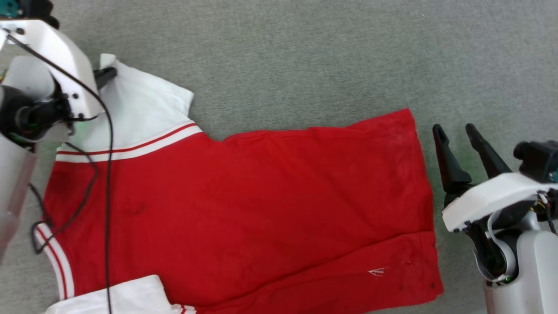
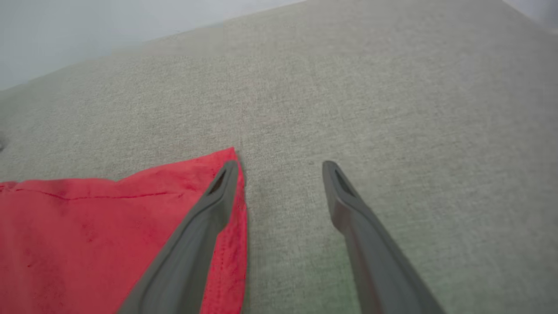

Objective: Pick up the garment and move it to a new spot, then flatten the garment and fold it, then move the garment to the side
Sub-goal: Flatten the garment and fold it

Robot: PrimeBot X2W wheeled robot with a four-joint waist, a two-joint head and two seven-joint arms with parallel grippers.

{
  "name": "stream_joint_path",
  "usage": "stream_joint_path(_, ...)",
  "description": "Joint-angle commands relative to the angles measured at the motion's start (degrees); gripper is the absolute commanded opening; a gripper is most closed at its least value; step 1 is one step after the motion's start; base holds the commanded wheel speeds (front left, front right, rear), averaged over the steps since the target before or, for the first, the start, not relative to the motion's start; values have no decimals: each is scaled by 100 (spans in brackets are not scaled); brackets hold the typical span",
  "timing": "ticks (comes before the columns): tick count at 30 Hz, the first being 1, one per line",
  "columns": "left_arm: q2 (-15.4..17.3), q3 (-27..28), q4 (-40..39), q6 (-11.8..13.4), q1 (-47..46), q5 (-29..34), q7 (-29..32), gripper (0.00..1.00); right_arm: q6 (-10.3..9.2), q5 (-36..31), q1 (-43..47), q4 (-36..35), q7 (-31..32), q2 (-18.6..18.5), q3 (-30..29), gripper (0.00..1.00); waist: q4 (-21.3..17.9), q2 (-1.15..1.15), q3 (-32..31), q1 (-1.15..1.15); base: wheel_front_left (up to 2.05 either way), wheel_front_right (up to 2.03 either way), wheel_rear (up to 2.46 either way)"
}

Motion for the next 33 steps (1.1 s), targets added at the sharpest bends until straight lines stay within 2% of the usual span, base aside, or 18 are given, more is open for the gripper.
stream_joint_path(1, -139, -62, 53, -3, 28, -29, 24, 0, -3, 27, -144, 51, 118, -32, 36, 100, 115, 0, -63, 1, 0, 0, 0)
stream_joint_path(7, -200, -10, -148, 9, -243, 39, -138, 0, -4, 181, -595, 325, 1166, -426, 349, 100, 444, 0, -58, 1, 0, 0, 0)
stream_joint_path(14, -197, -48, -480, -46, -268, 132, -302, 0, -1, 467, -759, 588, 3025, -981, 869, 100, 739, 0, -23, 1, 0, 0, 0)
stream_joint_path(16, -209, -47, -544, -33, -243, 145, -355, 0, -1, 479, -784, 564, 3373, -1096, 960, 100, 790, 0, -15, 1, 0, 0, 0)
stream_joint_path(17, -220, -38, -575, -21, -230, 157, -392, 0, 2, 510, -773, 556, 3556, -1139, 1034, 57, 808, 0, -12, 1, 0, 0, 0)
stream_joint_path(18, -234, -40, -584, -12, -205, 166, -431, 0, 6, 514, -781, 533, 3629, -1146, 1040, 0, 828, 0, -16, 1, 0, 0, 0)
stream_joint_path(20, -248, 0, -598, 9, -153, 168, -575, 0, 5, 536, -858, 467, 3714, -1155, 1012, 0, 858, 0, -45, 1, 0, 0, 0)
stream_joint_path(26, -298, 186, -522, 50, 29, 183, -1209, 0, -5, 237, -1157, 78, 3199, -1193, 527, 0, 953, 0, -351, 1, 0, 0, 0)
stream_joint_path(33, -227, 411, -680, 71, 567, 3, -1711, 0, -5, 164, -769, -98, 2926, -1057, 28, 0, 1103, 0, -915, 1, 0, 0, 0)
